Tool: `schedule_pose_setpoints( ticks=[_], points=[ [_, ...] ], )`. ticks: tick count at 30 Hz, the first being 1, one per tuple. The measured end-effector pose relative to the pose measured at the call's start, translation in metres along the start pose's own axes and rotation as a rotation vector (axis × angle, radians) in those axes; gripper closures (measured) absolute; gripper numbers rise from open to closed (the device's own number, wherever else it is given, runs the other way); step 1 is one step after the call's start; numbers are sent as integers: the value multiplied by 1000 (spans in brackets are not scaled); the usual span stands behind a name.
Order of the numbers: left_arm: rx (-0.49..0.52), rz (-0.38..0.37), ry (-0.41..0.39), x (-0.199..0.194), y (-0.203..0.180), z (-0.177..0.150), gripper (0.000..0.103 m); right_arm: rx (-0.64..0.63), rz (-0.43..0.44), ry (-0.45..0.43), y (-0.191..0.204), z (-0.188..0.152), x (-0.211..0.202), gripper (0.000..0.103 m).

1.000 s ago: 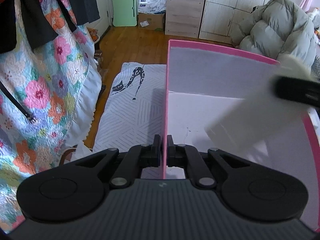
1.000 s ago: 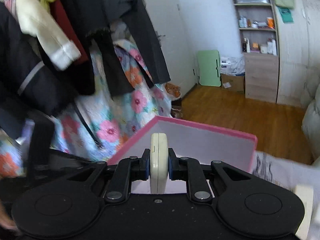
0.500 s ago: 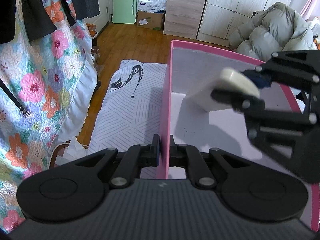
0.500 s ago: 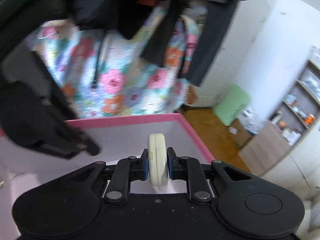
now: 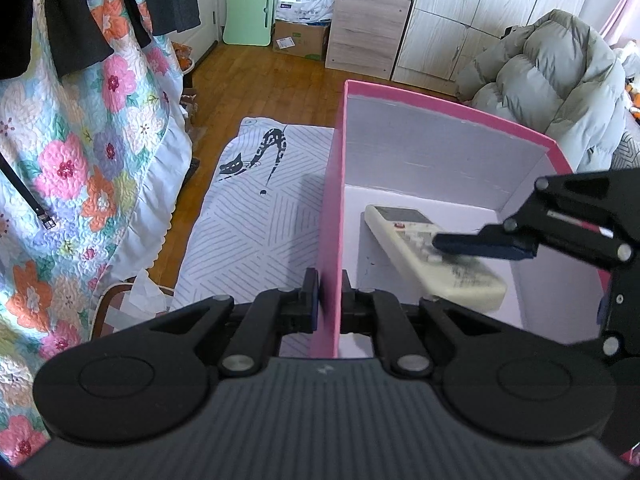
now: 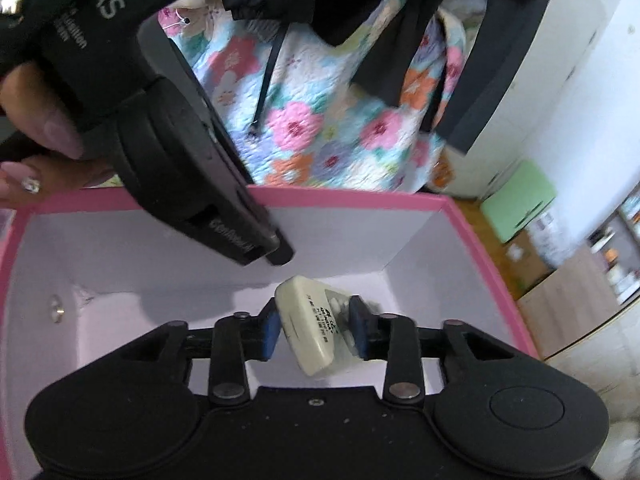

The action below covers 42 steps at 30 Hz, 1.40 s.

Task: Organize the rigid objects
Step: 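Open the right tool to release the remote and lift away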

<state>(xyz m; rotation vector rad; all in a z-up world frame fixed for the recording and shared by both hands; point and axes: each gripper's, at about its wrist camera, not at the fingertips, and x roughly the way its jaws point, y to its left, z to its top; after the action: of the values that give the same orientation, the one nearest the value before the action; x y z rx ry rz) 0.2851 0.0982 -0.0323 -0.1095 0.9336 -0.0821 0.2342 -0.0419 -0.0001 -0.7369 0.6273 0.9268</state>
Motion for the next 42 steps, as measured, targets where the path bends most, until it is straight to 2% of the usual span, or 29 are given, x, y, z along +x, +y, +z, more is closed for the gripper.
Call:
schedule_pose_setpoints(
  ticks=[1,2,3,4,8,10,12,15,18,20,22,25,29,32,35,37,39,42],
  points=[
    [-1,-2,0,0,0,0,96,23,18,1,-2,-2,-2,59],
    [-1,-3,0,0,0,0,96,50,32,2,-4,-4,-3,53],
    [-3,-5,0,0,1,0,96,84,50,15,-7,-6,-4,42],
    [-4,-5,0,0,0,0,96,130,65,37,-11,-7,-3,38],
    [2,-8,1,0,2,-1,96,328,125,49,-27,-13,-8,38],
    [3,-8,1,0,2,-1,96,396,119,66,-31,-15,-7,37],
    [1,-10,1,0,3,-1,96,451,114,122,-34,-18,0,37],
    [-4,-14,1,0,3,-1,96,636,113,259,-45,-25,21,36],
    [-8,-16,1,0,4,-1,96,766,185,301,-51,-33,37,37],
    [-9,-17,1,0,4,-1,96,873,236,319,-57,-38,46,41],
    [-10,-19,1,0,4,-1,96,933,209,329,-62,-40,52,47],
    [-11,-18,1,0,5,-1,96,949,135,351,-61,-42,62,47],
    [-14,-20,1,0,5,-1,96,946,179,323,-49,-38,66,54],
    [-14,-18,1,0,5,-1,96,947,213,289,-44,-34,64,68],
    [-12,-18,1,-1,4,-1,96,968,236,275,-45,-38,57,67],
    [1,-11,0,-1,3,-1,96,911,210,228,-46,-39,32,67],
    [9,-8,-2,-1,2,-1,96,858,182,144,-44,-39,-2,67],
    [23,2,-4,-1,0,-1,96,791,67,17,-36,-51,-67,62]
  ],
)
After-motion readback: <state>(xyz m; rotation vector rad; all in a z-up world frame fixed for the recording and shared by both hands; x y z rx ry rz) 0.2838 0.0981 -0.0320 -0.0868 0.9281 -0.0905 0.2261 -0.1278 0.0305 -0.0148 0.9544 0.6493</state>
